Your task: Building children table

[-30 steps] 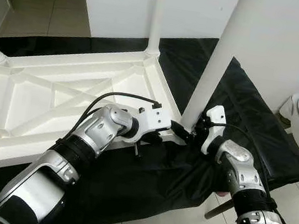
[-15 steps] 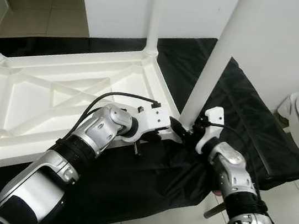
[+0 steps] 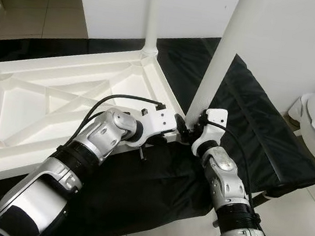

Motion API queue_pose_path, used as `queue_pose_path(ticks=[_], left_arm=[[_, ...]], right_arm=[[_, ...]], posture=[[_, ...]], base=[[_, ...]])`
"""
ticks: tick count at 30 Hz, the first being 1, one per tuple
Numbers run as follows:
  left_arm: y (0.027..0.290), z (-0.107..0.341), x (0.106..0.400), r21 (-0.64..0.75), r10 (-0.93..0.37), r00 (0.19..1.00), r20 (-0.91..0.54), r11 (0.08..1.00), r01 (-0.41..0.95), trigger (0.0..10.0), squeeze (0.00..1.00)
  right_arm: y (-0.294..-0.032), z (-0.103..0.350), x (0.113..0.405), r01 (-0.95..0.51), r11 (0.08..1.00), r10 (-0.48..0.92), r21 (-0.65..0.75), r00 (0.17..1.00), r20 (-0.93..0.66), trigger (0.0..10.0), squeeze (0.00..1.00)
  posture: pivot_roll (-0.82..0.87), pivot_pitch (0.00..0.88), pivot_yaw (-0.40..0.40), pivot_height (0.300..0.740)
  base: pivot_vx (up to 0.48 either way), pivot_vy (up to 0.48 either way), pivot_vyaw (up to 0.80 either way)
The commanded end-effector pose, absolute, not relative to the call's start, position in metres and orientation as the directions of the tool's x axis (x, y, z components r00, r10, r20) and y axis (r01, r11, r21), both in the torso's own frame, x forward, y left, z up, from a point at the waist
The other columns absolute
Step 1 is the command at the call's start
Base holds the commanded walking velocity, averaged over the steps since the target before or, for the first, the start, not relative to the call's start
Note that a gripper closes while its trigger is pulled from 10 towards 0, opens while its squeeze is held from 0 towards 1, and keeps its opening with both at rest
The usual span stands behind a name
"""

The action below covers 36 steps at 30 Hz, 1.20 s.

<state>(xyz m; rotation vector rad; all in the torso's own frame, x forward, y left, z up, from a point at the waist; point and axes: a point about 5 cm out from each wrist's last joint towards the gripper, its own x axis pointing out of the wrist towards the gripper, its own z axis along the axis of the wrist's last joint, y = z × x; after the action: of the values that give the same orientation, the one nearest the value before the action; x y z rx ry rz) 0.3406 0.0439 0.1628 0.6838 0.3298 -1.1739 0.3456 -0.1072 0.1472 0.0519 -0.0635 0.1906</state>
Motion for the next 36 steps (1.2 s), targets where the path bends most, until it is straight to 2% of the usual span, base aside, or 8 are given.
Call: queue_pose_path(ticks=[1,14,15,19,20,28,29,36], left_arm=[[0.035,0.164,0.336,0.319,-0.747,0.317,-0.584,0.147,0.936,10.0,0.0],[0.035,0.164,0.336,0.322,-0.75,0.32,-0.579,0.15,0.935,10.0,0.0],[0.035,0.164,0.337,0.322,-0.75,0.321,-0.578,0.151,0.935,10.0,0.0],[0.035,0.164,0.337,0.323,-0.75,0.323,-0.578,0.153,0.934,10.0,0.0],[0.035,0.164,0.337,0.323,-0.75,0.323,-0.577,0.153,0.934,10.0,0.0],[0.036,0.163,0.336,0.323,-0.748,0.321,-0.581,0.15,0.934,10.0,0.0],[0.036,0.163,0.335,0.322,-0.748,0.32,-0.581,0.149,0.935,10.0,0.0],[0.037,0.161,0.333,0.32,-0.747,0.309,-0.588,0.136,0.938,10.0,0.0]], right_arm=[[-0.118,0.139,0.345,0.025,0.996,-0.025,0.08,1.0,0.006,0.0,0.0],[-0.121,0.141,0.344,0.064,0.995,-0.065,0.075,0.998,0.006,0.2,0.0],[-0.122,0.141,0.345,0.072,0.995,-0.072,0.072,0.997,0.002,10.0,0.0],[-0.124,0.143,0.345,0.069,0.996,-0.07,0.063,0.997,0.017,10.0,0.12],[-0.124,0.144,0.345,0.06,0.995,-0.062,0.076,0.998,0.029,10.0,1.0],[-0.134,0.149,0.346,-0.112,0.993,0.109,0.032,0.991,0.075,10.0,1.0],[-0.138,0.15,0.346,-0.152,0.988,0.152,0.003,0.985,0.083,10.0,0.0],[-0.153,0.155,0.341,-0.372,0.924,0.38,-0.089,0.921,0.087,10.0,0.0]], posture=[[-0.07,0.083,0.051,0.74],[-0.08,0.078,0.045,0.74],[-0.08,0.077,0.044,0.74],[-0.07,0.077,0.044,0.74],[-0.07,0.075,0.044,0.74],[-0.07,0.07,0.041,0.74],[-0.07,0.071,0.039,0.74],[-0.07,0.069,0.04,0.74]], base=[[0.0,0.0,0.0],[0.0,0.0,0.0],[0.0,0.0,0.0],[0.0,0.0,0.0],[0.0,0.0,0.0],[0.0,0.0,0.0],[0.0,0.0,0.0],[0.0,0.0,0.0]])
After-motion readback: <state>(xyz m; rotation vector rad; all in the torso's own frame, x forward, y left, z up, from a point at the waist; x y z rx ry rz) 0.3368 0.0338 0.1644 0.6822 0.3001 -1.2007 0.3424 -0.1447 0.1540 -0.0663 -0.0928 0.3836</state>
